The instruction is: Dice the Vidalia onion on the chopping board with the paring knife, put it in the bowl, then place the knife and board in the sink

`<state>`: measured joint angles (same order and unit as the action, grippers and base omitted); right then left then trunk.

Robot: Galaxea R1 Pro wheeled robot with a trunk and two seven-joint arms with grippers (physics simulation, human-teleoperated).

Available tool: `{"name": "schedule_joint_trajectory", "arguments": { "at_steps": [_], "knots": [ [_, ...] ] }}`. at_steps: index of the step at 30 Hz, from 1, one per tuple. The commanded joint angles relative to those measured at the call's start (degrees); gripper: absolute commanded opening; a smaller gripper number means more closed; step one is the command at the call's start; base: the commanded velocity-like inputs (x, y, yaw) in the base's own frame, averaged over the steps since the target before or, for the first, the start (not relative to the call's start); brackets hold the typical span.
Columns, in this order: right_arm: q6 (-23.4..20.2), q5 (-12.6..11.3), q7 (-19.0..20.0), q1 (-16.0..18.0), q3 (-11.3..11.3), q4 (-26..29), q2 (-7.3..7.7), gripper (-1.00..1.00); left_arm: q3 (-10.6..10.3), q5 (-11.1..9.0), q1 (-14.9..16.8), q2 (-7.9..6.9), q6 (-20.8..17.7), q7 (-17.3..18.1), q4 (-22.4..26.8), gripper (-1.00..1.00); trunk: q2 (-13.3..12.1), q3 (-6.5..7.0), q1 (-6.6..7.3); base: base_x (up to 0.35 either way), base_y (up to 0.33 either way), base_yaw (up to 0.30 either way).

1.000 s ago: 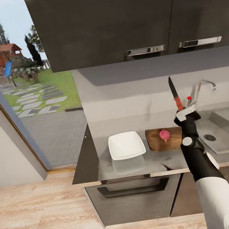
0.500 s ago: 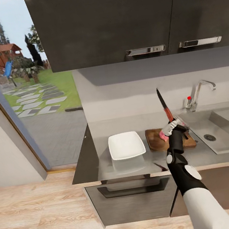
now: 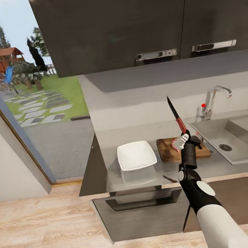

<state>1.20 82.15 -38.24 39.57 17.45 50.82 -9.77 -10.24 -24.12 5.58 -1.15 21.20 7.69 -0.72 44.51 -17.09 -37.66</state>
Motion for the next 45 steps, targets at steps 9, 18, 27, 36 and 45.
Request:
{"name": "schedule_joint_trajectory", "arguments": {
  "at_steps": [9, 18, 27, 36, 45],
  "knots": [
    [0.19, 0.61, 3.78, 0.07, 0.28, 0.48, 0.12, -1.0, -0.31, -0.58, 0.04, 0.62, 0.24, 0.32, -0.07, 1.0, 0.06, -0.08, 0.02, -0.116, 0.0, 0.0],
    [-0.78, 1.73, 39.73, 0.09, -3.46, 16.98, 0.17, -1.0, -0.41, -0.51, 0.04, 0.76, 0.16, 0.39, -0.09, 1.0, 0.06, -0.08, 0.02, -0.002, 0.0, 0.0],
    [-2.79, 8.05, 45.3, 0.07, -6.53, 23.09, 0.19, -1.0, -0.46, -0.49, 0.04, 0.79, 0.07, 0.4, -0.15, 1.0, 0.06, -0.08, 0.02, 0.0, 0.0, 0.0],
    [-3.15, 8.72, 44.99, 0.07, -6.37, 23.42, 0.66, -1.0, -0.43, -0.49, 0.04, 0.8, 0.07, 0.4, -0.16, 1.0, 0.06, -0.08, 0.02, 0.0, 0.0, 0.0],
    [-3.66, 9.71, 38.53, 0.07, -6.39, 22.64, 3.11, -1.0, -0.4, -0.49, 0.04, 0.8, 0.07, 0.4, -0.16, 1.0, 0.06, -0.08, 0.02, 0.0, 0.0, 0.0]
  ]
}}
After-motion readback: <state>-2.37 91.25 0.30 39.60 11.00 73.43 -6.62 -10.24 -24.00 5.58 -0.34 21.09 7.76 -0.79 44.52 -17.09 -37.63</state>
